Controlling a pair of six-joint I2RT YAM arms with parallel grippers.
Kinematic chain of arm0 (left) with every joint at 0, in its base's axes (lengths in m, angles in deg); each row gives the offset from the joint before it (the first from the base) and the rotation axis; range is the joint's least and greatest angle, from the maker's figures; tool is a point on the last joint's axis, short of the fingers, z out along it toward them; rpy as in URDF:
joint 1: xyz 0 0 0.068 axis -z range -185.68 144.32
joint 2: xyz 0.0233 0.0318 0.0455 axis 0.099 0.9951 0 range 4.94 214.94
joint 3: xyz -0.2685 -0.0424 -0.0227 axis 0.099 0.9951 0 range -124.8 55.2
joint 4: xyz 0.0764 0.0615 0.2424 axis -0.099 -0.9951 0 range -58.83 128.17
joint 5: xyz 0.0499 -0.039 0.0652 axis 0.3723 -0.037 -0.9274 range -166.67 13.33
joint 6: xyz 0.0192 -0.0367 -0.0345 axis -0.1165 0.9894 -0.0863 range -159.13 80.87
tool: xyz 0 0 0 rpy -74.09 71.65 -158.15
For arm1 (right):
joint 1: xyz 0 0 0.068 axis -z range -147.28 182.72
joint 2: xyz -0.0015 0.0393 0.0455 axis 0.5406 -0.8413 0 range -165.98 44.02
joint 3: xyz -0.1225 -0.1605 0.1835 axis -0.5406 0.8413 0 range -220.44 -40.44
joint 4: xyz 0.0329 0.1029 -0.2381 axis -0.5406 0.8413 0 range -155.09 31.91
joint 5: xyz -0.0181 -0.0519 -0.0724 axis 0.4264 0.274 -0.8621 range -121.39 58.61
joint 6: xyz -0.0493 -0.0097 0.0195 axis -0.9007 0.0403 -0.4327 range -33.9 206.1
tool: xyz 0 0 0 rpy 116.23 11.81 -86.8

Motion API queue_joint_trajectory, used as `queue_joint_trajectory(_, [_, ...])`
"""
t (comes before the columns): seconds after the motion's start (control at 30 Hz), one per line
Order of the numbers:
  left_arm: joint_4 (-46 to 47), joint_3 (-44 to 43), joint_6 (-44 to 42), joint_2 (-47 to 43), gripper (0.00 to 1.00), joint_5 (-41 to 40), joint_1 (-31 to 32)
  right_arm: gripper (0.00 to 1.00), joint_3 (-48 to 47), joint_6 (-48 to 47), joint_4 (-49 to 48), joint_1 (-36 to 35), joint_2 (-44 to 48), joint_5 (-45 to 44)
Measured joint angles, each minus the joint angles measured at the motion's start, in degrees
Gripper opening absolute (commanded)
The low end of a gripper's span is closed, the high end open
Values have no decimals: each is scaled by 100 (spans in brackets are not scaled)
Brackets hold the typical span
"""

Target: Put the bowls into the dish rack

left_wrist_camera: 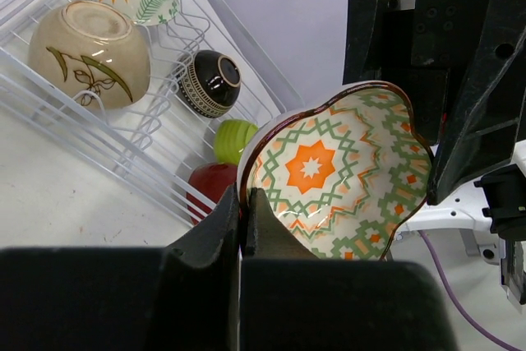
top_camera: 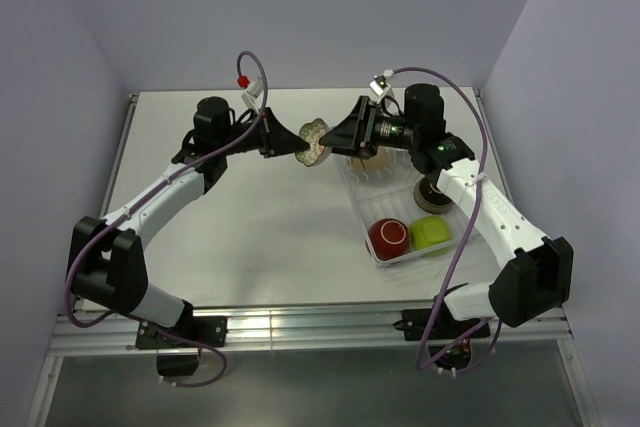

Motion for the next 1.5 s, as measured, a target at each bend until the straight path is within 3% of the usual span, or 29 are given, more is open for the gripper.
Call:
queue_joint_trajectory(0.03, [-2, 0, -11, 0, 6, 0, 0, 2, 0, -26, 4, 0, 0, 0])
queue_joint_trajectory(0.07, [-13, -2, -42, 0, 9, -2, 0, 0, 0, -59, 11, 0, 0, 0])
queue_joint_trajectory(0.33, [-219, -17, -192, 0, 39, 4, 39, 0, 0, -341, 175, -24, 0, 2])
queue_joint_trajectory(0.87, [-544, -85, -411, 2, 68, -13, 55, 0, 0, -564, 339, 35, 2, -9])
queue_joint_trajectory(0.9, [-595, -87, -455, 2, 77, -37, 55, 0, 0, -592, 372, 59, 4, -11])
queue_joint_trajectory(0.93, [-627, -90, -481, 2, 80, -52, 55, 0, 0, -625, 411, 96, 11, -20])
queue_joint_trajectory(0.97, [-684, -105, -511, 2, 94, -66, 55, 0, 0, -658, 448, 131, 20, -31])
queue_joint_trajectory(1.03, [-778, -114, -592, 2, 100, -96, 55, 0, 2, -750, 542, 229, 59, -63])
queue_joint_trajectory(1.3, [-1423, -625, -1139, 11, 100, -162, 4, 0, 17, -1346, 1176, 715, 402, -92])
queue_joint_trajectory(1.5, [-1718, -868, -1521, 0, 99, -208, -295, 0, 13, -2566, 2356, 1394, 649, -417])
